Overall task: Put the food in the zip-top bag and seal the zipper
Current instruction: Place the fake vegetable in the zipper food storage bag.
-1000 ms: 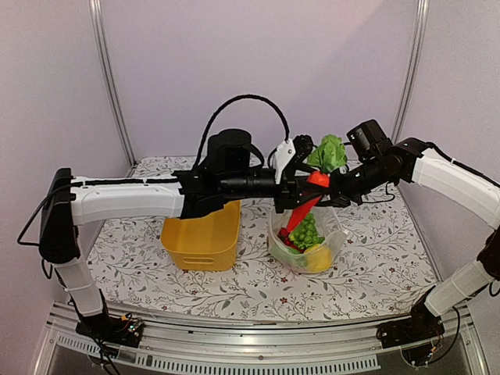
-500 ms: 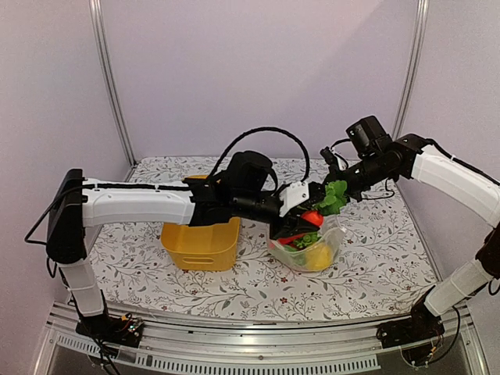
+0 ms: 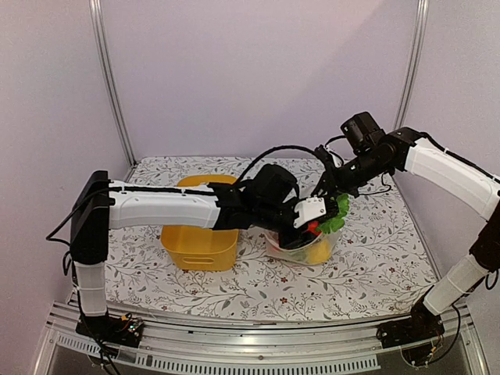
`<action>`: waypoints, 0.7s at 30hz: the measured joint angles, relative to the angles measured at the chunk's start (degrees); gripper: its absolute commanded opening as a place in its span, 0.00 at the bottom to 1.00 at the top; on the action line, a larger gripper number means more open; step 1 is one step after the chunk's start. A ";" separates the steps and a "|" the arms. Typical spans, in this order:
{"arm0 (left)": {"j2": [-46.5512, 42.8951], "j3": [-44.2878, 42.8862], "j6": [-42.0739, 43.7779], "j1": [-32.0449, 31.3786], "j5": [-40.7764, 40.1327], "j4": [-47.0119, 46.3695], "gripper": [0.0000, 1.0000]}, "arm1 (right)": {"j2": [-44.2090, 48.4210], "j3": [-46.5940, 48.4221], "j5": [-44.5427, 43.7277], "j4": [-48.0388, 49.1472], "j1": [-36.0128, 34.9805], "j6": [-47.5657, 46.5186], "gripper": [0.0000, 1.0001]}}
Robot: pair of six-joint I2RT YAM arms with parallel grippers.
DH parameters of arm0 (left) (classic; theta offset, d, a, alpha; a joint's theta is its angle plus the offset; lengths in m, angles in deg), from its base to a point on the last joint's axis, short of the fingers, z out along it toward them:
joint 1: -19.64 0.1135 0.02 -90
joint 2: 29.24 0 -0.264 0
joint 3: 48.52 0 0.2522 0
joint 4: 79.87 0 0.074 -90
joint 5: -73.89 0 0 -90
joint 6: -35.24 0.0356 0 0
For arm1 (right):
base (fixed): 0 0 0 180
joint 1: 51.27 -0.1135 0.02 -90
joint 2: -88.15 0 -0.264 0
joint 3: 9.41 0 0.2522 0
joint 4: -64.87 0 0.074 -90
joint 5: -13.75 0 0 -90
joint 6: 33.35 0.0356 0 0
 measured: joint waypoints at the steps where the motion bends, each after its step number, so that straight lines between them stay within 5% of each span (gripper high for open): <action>1: -0.02 -0.11 -0.20 -0.24 -1.20 0.50 0.59 | -0.07 0.04 0.07 -0.07 0.00 -0.13 0.00; 4: -0.66 -0.09 -0.33 -0.61 -3.65 2.16 0.69 | -0.66 0.66 0.15 -0.26 0.00 -0.33 0.00; 10: -8.35 0.98 -2.05 -0.66 -6.12 3.85 0.71 | -1.77 1.55 0.28 -0.17 0.04 -0.59 0.00; 15: -14.56 1.42 -4.66 -0.61 -4.00 1.75 0.55 | -1.92 1.66 0.44 -0.15 0.04 -0.52 0.00; 21: -10.91 0.76 -7.26 -0.17 1.53 2.27 0.42 | -2.03 2.25 0.44 -0.31 0.04 -0.50 0.00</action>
